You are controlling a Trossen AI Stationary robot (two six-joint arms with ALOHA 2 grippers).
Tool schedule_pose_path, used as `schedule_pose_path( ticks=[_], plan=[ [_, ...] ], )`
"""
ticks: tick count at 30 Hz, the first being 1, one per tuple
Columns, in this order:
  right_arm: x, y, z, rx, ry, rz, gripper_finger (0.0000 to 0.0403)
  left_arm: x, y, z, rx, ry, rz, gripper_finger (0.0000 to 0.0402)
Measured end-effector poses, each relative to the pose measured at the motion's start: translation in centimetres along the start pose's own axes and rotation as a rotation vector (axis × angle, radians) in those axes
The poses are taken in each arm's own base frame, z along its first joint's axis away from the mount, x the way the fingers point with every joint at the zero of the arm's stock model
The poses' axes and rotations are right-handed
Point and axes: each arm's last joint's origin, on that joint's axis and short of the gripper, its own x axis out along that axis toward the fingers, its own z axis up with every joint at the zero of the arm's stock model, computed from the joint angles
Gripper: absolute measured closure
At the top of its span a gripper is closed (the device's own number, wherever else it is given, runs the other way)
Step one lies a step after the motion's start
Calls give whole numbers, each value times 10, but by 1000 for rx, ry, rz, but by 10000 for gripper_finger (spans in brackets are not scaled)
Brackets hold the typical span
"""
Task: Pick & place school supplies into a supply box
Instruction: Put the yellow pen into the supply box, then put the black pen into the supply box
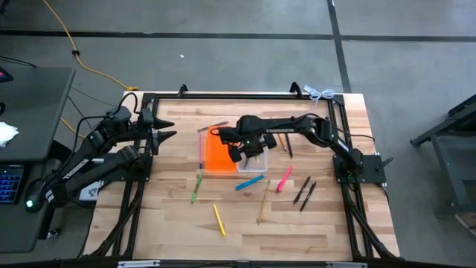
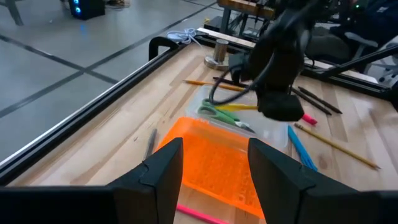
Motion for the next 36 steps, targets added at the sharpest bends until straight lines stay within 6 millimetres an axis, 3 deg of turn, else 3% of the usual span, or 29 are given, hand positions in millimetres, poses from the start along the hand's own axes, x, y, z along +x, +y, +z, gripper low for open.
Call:
schedule_pose_path(
  ticks=[15,30,36],
  plan=[
    [41,0,5,12,-9,40,382,0,0,0,0,1,1,192],
    [42,0,6,-8,-26,33,292,0,0,0,0,1,2,192],
    [31,-2,6,-18,-8,26,263,0,0,0,0,1,2,192]
  ],
)
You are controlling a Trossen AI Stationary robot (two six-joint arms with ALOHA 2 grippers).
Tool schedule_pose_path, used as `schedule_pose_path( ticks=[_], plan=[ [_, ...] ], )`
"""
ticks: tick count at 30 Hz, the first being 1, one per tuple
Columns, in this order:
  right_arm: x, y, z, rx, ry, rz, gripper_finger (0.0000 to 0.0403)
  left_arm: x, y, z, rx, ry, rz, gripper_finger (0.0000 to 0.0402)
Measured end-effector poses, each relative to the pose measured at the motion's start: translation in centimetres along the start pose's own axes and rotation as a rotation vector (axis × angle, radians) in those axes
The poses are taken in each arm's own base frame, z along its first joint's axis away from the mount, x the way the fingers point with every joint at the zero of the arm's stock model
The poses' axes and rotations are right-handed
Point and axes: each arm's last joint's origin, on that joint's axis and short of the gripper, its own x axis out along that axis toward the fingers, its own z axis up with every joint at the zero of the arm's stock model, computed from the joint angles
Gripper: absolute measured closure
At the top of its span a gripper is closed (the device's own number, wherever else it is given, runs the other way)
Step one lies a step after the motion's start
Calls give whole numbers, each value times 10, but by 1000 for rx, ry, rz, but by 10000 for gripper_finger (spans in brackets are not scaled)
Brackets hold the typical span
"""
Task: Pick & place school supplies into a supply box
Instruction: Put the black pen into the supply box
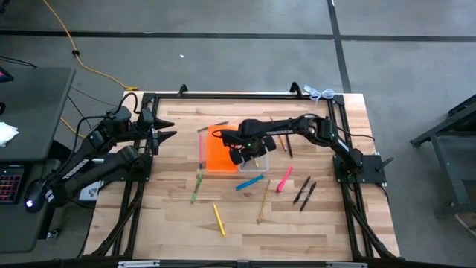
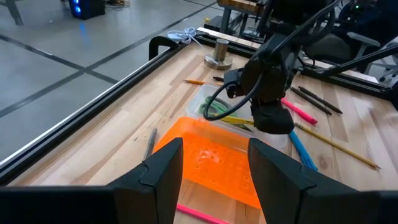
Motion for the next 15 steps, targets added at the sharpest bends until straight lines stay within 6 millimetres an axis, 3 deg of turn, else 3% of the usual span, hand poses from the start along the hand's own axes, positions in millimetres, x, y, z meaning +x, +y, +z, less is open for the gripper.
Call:
schedule_pose_path(
  ticks=[15],
  plan=[
    [-56,-3,0,-62,-71,-63,260,0,0,0,0,-1,0,192]
  ],
)
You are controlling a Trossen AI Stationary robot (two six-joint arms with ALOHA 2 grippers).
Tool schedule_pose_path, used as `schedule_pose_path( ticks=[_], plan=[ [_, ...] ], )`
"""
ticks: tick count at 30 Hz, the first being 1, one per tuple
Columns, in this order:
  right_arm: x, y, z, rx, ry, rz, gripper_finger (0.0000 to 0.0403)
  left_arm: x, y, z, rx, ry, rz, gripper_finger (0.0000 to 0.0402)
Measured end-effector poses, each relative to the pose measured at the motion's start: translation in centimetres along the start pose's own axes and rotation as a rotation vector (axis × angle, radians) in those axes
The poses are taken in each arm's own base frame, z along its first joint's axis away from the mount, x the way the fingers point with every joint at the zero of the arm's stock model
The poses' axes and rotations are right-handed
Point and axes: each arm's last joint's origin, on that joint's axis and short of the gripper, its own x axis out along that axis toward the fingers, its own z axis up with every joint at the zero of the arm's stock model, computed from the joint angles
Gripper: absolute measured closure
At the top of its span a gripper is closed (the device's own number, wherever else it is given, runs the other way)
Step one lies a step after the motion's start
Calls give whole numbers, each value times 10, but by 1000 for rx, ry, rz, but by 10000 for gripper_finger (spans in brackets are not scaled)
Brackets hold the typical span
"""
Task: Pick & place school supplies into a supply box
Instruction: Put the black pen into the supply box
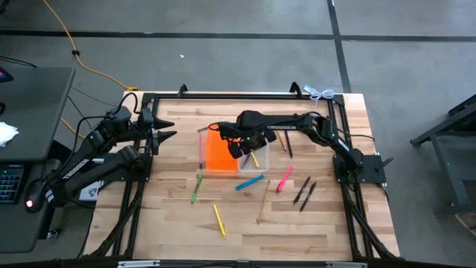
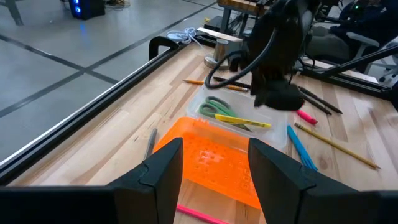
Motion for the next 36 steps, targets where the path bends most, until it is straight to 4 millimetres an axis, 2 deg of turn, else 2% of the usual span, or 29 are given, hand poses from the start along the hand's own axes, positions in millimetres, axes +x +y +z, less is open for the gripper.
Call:
schedule_pose_path(
  ticks=[3,9,15,22,31,36],
  plan=[
    [-10,-8,-1,4,-5,-71,262,0,0,0,0,0,0,192],
    [-19,-20,11,32,-18,-53,253,0,0,0,0,-1,-4,192],
    [-18,-33,26,22,-6,-53,241,0,-1,0,10,-2,-35,192],
    [-18,-49,44,5,-4,-54,246,0,-2,0,24,-4,-62,192],
    [-46,-84,60,4,-90,-41,246,0,-2,0,24,-4,-63,192],
    [-60,-109,59,33,-139,-61,248,0,-2,0,23,-4,-61,192]
  ],
)
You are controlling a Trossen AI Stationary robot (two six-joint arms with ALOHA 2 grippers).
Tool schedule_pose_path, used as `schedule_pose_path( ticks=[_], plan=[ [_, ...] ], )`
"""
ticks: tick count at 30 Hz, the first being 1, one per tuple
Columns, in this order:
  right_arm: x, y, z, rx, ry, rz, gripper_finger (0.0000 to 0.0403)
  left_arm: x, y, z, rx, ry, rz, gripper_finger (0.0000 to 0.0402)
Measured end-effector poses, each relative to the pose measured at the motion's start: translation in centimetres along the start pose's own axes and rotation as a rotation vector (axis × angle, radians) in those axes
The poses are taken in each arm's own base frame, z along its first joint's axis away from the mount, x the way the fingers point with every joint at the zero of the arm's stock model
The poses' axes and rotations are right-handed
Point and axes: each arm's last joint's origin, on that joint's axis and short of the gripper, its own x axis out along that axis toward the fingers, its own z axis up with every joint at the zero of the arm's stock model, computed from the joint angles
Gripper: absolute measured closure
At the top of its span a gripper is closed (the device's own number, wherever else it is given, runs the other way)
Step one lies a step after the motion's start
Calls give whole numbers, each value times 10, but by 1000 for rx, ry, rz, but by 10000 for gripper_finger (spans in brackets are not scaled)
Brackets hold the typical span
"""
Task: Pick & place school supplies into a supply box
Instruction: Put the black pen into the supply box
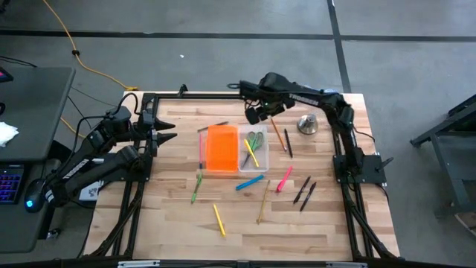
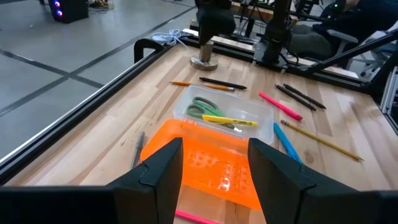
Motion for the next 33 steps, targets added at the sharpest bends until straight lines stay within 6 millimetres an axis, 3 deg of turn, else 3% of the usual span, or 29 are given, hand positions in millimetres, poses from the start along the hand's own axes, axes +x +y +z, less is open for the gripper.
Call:
schedule_pose_path(
  ticks=[4,9,16,24,33],
  plan=[
    [9,-24,-13,-4,86,-17,251,0,0,0,-3,0,17,192],
    [26,-54,-47,46,171,-97,252,0,1,0,-13,0,34,192],
    [39,-81,-83,146,173,10,258,0,2,0,-22,-4,86,192],
    [56,-84,-97,170,99,236,251,0,3,0,-47,-6,95,192],
    [81,-83,-98,195,79,272,253,0,3,0,-51,-6,101,192]
  ],
)
